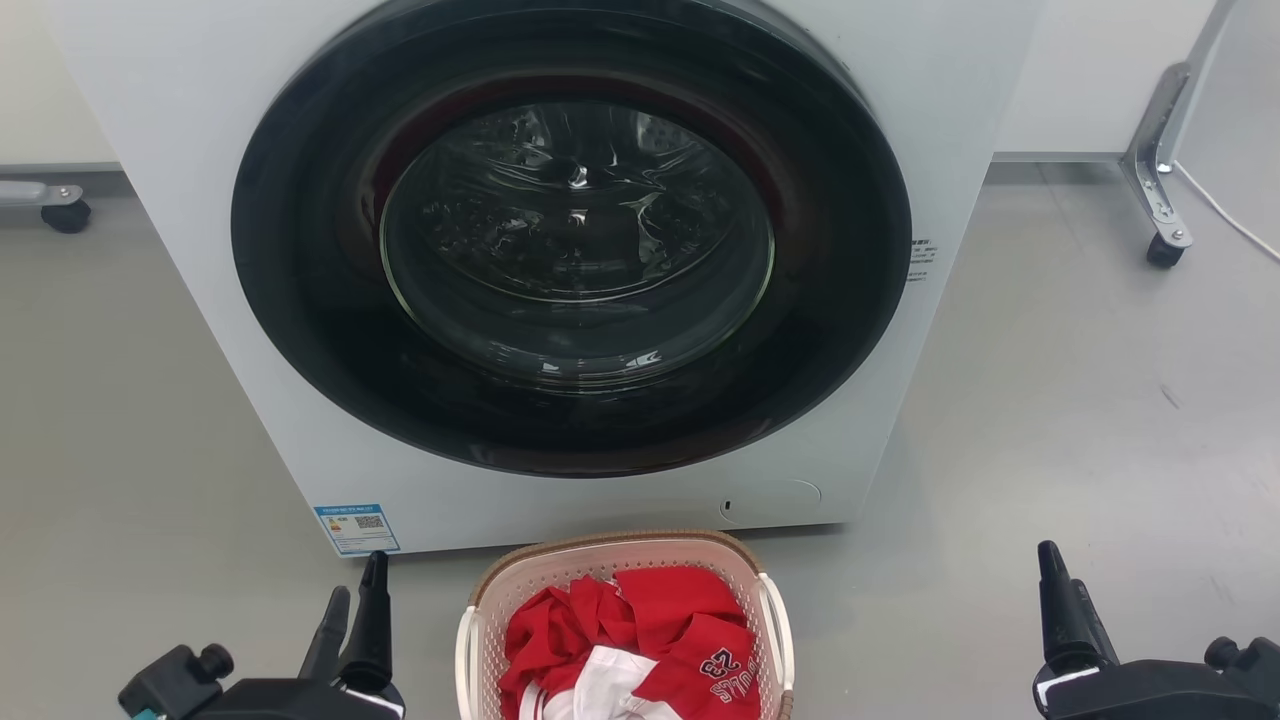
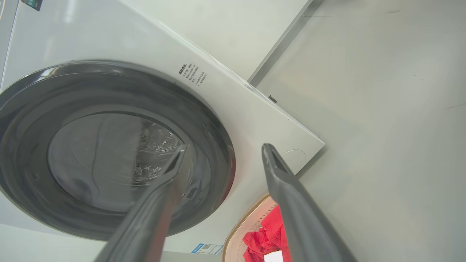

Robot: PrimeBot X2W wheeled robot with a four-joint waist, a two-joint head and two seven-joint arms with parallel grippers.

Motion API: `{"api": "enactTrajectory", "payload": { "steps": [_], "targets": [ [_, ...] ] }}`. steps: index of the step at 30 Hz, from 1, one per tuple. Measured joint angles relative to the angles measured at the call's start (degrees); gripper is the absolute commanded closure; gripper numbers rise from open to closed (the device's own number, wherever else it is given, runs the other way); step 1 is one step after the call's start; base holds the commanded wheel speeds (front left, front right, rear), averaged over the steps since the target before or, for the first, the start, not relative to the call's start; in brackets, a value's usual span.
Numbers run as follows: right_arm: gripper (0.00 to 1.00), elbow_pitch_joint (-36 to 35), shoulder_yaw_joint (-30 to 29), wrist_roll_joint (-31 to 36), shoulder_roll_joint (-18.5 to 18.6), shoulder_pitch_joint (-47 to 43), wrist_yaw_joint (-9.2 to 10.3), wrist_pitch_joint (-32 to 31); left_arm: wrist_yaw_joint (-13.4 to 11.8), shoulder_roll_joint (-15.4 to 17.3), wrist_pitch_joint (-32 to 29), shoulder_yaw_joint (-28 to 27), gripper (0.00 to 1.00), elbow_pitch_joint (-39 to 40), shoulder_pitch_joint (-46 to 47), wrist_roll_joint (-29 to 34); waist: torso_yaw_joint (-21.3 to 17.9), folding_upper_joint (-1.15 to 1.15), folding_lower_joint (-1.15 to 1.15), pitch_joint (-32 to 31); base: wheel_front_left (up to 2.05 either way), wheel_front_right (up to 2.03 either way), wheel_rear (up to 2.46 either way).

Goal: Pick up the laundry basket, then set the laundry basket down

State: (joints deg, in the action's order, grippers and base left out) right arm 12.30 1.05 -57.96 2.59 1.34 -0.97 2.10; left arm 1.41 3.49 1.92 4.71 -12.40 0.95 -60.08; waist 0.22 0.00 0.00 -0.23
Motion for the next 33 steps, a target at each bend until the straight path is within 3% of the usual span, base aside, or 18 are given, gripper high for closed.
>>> {"api": "enactTrajectory", "payload": {
  "steps": [12, 33],
  "targets": [
    [0.00, -2.89, 2.40, 12.89, 0.23, -0.96, 1.55, 2.45, -2.00, 0.77, 2.63, 3.66, 0.00, 2.68, -0.02, 14.29, 0.04, 0.00, 0.00, -0.20, 0.00, 0.00, 0.00],
    [0.00, -8.04, 5.69, 33.04, 0.48, -2.13, 4.56, 6.65, -4.55, 0.77, 6.79, 7.37, 0.00, 7.40, -0.29, 32.84, 0.19, 0.00, 0.00, -0.14, 0.00, 0.00, 0.00]
  ]
}}
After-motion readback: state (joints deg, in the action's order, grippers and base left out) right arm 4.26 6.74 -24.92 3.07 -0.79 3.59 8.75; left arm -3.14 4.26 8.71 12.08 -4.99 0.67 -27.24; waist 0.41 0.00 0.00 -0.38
